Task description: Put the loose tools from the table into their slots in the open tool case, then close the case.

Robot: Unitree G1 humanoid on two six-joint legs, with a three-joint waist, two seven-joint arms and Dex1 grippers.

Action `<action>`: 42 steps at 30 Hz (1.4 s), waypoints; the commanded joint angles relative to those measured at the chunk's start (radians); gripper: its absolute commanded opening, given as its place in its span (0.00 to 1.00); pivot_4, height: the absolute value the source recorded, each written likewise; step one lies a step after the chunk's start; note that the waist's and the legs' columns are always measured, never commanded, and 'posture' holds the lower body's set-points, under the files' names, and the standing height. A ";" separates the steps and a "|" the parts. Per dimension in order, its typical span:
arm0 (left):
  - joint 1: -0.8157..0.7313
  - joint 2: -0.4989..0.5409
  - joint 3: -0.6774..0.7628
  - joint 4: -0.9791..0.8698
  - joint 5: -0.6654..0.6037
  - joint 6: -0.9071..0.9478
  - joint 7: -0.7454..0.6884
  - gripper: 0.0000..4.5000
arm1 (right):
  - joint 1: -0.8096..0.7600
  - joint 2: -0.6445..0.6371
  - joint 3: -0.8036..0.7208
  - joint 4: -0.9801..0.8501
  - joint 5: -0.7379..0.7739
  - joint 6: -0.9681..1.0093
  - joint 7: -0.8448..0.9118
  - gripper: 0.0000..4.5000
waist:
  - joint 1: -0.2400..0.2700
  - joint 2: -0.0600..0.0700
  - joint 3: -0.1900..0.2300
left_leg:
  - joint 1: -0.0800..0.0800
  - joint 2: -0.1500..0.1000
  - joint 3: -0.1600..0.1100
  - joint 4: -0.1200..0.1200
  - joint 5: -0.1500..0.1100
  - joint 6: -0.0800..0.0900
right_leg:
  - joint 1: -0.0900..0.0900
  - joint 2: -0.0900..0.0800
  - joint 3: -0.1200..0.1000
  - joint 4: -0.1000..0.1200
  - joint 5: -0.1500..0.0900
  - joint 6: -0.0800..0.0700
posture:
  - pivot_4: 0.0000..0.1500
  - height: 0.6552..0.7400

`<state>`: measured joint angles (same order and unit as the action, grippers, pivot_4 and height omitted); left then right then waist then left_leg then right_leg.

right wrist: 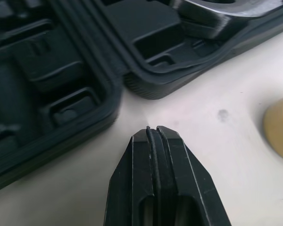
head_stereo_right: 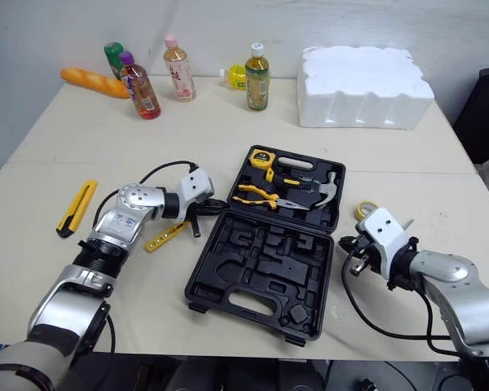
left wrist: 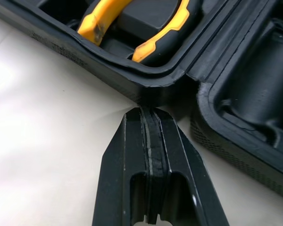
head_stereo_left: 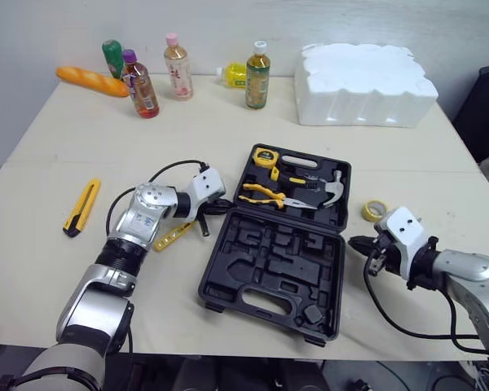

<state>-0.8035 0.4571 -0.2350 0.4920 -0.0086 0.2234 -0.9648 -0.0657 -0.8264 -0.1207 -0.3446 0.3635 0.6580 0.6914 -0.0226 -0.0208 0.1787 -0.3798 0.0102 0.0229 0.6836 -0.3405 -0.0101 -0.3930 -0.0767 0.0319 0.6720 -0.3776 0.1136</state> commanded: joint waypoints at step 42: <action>0.495 0.167 0.444 -0.603 -0.348 0.250 0.006 0.01 | -0.136 0.004 -0.067 0.025 -0.034 0.020 0.184 0.00 | -0.022 0.000 0.000 | 0.005 0.000 -0.002 -0.002 -0.001 -0.002 | -0.001 0.000 0.000 0.000 0.000 -0.001 | 1.00 1.00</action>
<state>-0.3318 0.5822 0.0814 -0.0035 -0.2140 0.4137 -0.8999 -0.2294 -0.7932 -0.0531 -0.2463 0.2438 0.6538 0.8404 -0.0444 -0.0205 0.1788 -0.3748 0.0108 0.0202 0.6816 -0.3420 -0.0125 -0.3940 -0.0770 0.0321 0.6719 -0.3771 0.1125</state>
